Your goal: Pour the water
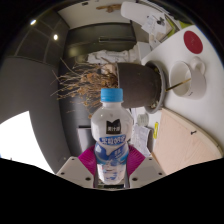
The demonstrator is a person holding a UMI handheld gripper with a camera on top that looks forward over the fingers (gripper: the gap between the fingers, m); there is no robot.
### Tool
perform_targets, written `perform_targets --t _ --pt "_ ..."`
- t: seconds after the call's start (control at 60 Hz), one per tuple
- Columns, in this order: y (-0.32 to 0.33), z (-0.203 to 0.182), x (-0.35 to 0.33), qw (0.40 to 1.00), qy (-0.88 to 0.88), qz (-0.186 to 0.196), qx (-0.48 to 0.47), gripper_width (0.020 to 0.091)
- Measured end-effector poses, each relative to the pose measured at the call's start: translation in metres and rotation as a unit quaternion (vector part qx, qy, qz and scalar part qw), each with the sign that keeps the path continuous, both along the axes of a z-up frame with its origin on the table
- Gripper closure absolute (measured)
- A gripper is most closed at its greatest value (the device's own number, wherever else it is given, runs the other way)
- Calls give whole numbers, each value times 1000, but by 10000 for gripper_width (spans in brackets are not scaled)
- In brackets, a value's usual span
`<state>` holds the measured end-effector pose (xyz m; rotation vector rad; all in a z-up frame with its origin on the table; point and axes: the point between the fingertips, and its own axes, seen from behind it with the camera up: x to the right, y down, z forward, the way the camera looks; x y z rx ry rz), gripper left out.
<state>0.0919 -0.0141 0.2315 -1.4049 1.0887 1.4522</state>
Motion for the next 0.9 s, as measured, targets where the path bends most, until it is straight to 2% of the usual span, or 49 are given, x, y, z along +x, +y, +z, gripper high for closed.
perform_targets --t 0.283,0.5,0.633,0.75,0.817,0.9 --pt "25 -46 44 966 252 -15 -51 758" --pt "27 -53 46 966 250 -2 -65 758" --pt "25 -47 36 987 144 31 -65 761" --pt "25 -24 41 998 -18 48 -31 758" --pt "23 -2 63 989 -139 41 5 758" --pt "27 27 92 951 -305 11 41 757"
